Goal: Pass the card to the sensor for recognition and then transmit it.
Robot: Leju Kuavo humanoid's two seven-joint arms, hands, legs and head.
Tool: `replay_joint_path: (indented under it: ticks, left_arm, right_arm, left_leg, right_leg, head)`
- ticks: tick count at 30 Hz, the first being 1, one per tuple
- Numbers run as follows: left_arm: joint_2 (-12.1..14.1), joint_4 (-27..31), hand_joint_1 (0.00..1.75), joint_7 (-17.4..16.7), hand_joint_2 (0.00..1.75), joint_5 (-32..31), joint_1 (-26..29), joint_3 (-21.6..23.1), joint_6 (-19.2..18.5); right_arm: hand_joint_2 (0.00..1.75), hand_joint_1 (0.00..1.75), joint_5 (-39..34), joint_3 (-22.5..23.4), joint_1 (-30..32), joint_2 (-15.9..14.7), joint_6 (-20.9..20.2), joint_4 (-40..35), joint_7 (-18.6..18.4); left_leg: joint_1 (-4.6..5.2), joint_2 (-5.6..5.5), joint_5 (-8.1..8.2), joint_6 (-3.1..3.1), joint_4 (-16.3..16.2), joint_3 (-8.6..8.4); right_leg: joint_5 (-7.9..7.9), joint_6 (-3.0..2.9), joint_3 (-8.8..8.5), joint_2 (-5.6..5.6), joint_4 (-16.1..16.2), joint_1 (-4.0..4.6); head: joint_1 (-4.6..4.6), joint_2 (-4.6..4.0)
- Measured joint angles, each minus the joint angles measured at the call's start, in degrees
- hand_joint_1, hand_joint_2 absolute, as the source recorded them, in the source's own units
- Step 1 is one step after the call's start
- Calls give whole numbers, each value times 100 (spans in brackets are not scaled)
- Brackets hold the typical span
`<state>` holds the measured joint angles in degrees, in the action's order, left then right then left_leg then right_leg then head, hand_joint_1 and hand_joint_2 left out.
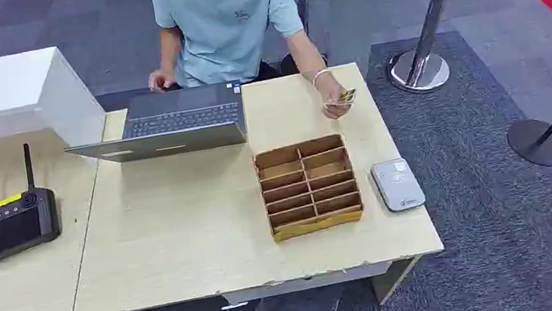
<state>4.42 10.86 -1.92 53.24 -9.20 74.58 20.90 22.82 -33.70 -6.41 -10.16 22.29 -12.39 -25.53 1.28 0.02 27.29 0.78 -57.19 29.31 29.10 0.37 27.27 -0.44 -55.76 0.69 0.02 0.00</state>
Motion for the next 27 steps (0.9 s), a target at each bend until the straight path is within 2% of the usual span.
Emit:
replay_joint_path:
  ticks: [7, 11, 17, 23, 25, 27]
  left_arm:
    - [-2, 0, 0, 7, 175, 15, 1, 0, 20]
    - [-2, 0, 0, 39, 175, 87, 10, 0, 55]
    - [-2, 0, 0, 94, 175, 210, 73, -2, 122]
    - [-2, 0, 0, 92, 175, 251, 94, -2, 140]
    - [-2, 0, 0, 92, 175, 273, 97, -2, 142]
    - [-2, 0, 0, 74, 175, 286, 100, -2, 146]
  right_arm:
    - [175, 0, -110, 2, -12, -107, 107, 26, 15]
    - [175, 0, -457, 74, -24, -275, 556, 28, 74]
    - [175, 0, -905, 337, -93, -748, 1408, 28, 413]
    - [175, 0, -953, 540, -167, -1073, 1569, 22, 494]
    - [175, 0, -674, 634, -167, -1145, 1667, 2, 507]
    - [175, 0, 144, 860, -136, -1254, 1742, -144, 476]
  left_leg:
    - [0, 0, 0, 0, 0, 0]
    - [2, 0, 1, 1, 0, 0]
    - [7, 0, 1, 2, 0, 2]
    - [8, -1, 2, 3, -1, 1]
    - [8, -2, 2, 3, -1, 2]
    - [8, -3, 2, 3, 0, 2]
  right_leg:
    - [0, 0, 0, 0, 0, 0]
    - [0, 0, 0, 0, 0, -2]
    - [0, 1, 1, 0, 0, -7]
    - [0, 1, 0, 0, 1, -8]
    - [0, 1, 0, 0, 1, -8]
    - [0, 1, 0, 0, 1, -7]
  head:
    - [-2, 0]
    - [0, 0]
    - [0, 0]
    - [0, 0]
    - [-2, 0]
    - [0, 0]
